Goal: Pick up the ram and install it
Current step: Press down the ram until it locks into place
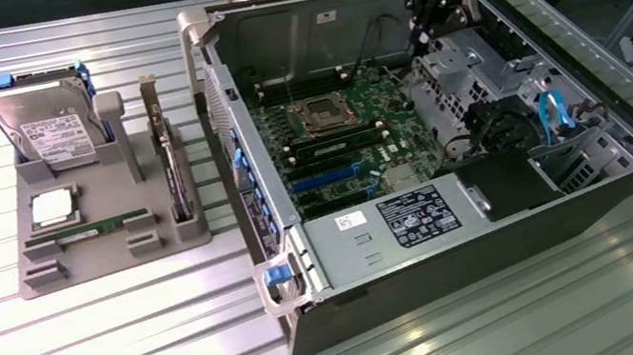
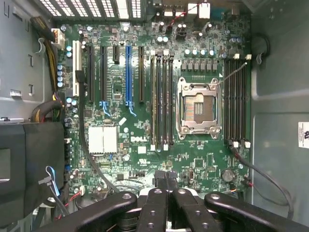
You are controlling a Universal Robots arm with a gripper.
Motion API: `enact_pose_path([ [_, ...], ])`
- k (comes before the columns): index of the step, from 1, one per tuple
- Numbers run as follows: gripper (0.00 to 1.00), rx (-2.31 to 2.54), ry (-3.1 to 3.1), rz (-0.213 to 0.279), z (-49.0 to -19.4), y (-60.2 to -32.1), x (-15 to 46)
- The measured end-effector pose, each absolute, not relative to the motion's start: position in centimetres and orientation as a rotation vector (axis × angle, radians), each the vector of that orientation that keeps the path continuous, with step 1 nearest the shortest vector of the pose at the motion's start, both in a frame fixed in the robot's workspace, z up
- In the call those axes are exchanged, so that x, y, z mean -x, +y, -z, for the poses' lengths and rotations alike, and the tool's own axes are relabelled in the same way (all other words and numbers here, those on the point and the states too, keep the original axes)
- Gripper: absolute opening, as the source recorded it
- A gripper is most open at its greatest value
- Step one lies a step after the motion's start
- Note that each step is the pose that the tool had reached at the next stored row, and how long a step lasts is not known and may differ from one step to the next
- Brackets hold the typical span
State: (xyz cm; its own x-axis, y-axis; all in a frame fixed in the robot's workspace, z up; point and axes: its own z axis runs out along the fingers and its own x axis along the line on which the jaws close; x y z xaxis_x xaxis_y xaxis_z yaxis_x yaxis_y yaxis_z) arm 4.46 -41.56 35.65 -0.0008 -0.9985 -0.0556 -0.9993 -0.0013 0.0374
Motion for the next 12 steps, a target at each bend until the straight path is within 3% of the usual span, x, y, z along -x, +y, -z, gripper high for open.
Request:
enact_pose_path([
  [12,0.10,2.211,2.211,-0.103,-32.8,-41.6,-4.5],
])
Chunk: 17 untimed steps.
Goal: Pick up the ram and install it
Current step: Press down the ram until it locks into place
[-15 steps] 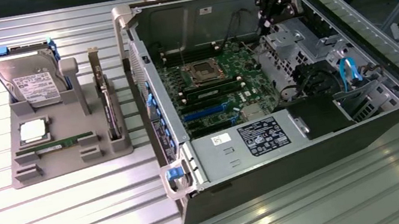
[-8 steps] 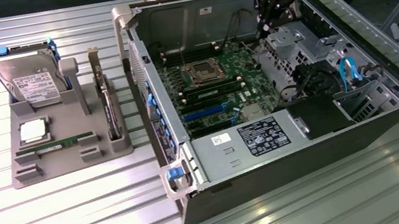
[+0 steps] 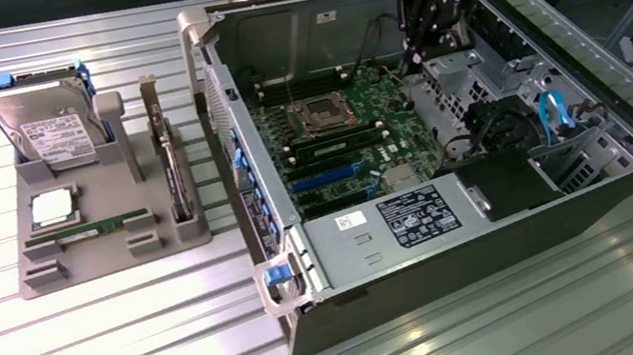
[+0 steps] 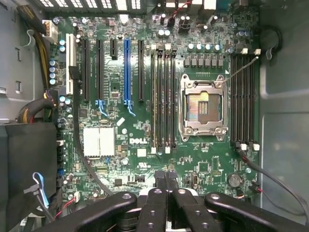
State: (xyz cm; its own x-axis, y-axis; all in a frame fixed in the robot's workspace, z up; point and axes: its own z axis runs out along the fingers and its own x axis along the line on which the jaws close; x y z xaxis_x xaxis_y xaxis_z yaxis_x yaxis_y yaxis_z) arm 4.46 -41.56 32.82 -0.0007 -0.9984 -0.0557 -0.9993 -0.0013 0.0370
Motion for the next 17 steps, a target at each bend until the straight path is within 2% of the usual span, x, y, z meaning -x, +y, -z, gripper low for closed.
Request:
enact_pose_path([
  [17,0.10,2.211,2.211,-0.102,-28.0,-41.6,-4.5],
])
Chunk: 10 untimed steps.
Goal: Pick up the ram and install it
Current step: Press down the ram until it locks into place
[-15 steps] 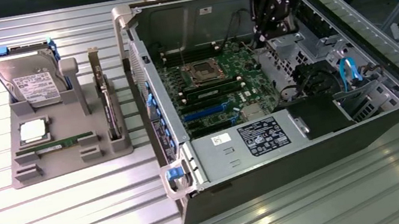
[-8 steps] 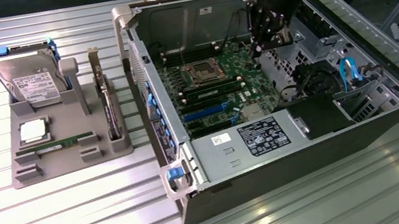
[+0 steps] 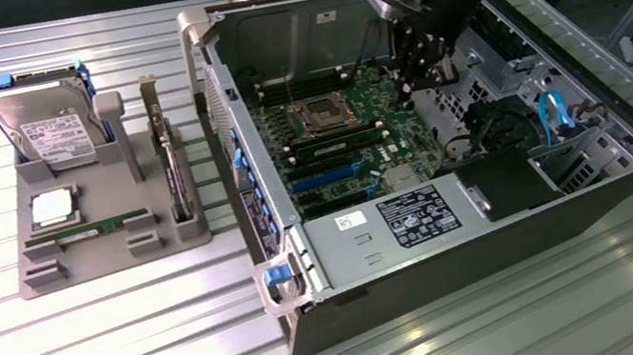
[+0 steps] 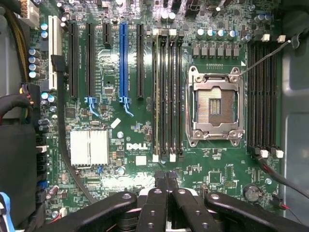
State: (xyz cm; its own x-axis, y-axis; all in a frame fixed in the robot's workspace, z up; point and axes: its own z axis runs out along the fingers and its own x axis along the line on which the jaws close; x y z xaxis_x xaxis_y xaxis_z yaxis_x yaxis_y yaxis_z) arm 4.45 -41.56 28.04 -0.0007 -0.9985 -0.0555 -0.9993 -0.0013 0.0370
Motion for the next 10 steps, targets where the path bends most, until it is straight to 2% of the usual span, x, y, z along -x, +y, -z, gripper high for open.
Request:
enact_pose_path([
  [10,0.10,2.212,2.211,-0.102,-26.8,-41.6,-4.4],
])
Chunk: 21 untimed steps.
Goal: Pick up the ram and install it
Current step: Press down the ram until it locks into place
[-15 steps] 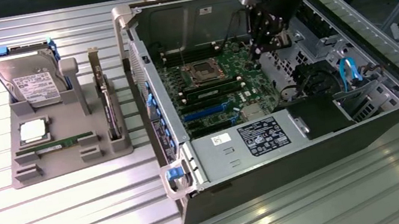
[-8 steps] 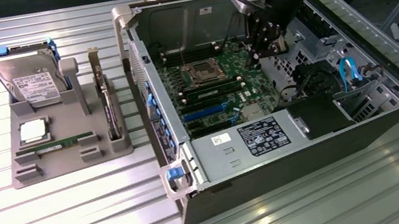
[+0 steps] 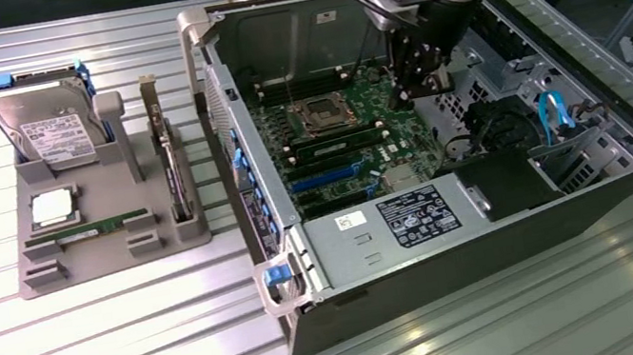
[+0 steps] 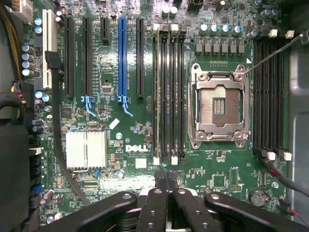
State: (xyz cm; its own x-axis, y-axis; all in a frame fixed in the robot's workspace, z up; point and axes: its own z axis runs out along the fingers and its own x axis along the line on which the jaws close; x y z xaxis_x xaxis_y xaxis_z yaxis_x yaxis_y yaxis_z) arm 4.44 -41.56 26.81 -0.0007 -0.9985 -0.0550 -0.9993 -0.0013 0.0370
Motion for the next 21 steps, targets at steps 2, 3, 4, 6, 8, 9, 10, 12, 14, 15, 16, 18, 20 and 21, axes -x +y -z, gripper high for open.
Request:
enact_pose_path([
  [2,0.10,2.212,2.211,-0.102,-26.6,-41.6,-4.4],
  [3,0.10,2.212,2.211,-0.102,-26.5,-41.6,-4.4],
  [4,0.10,2.212,2.211,-0.102,-26.5,-41.6,-4.4],
  [6,0.10,2.212,2.211,-0.102,-26.3,-41.6,-4.4],
  [8,0.10,2.212,2.211,-0.102,-26.1,-41.6,-4.4],
  [9,0.10,2.212,2.211,-0.102,-26.0,-41.6,-4.4],
  [10,0.10,2.212,2.211,-0.102,-25.9,-41.6,-4.4],
  [12,0.10,2.212,2.211,-0.102,-25.7,-41.6,-4.4],
  [14,0.10,2.212,2.211,-0.102,-25.6,-41.6,-4.4],
  [15,0.10,2.212,2.211,-0.102,-25.6,-41.6,-4.4],
  [16,0.10,2.212,2.211,-0.102,-25.6,-41.6,-4.4],
  [18,0.10,2.212,2.211,-0.102,-25.6,-41.6,-4.4],
  [20,0.10,2.211,2.211,-0.102,-25.6,-41.6,-4.4],
  [21,0.10,2.211,2.211,-0.102,-25.6,-41.6,-4.4],
])
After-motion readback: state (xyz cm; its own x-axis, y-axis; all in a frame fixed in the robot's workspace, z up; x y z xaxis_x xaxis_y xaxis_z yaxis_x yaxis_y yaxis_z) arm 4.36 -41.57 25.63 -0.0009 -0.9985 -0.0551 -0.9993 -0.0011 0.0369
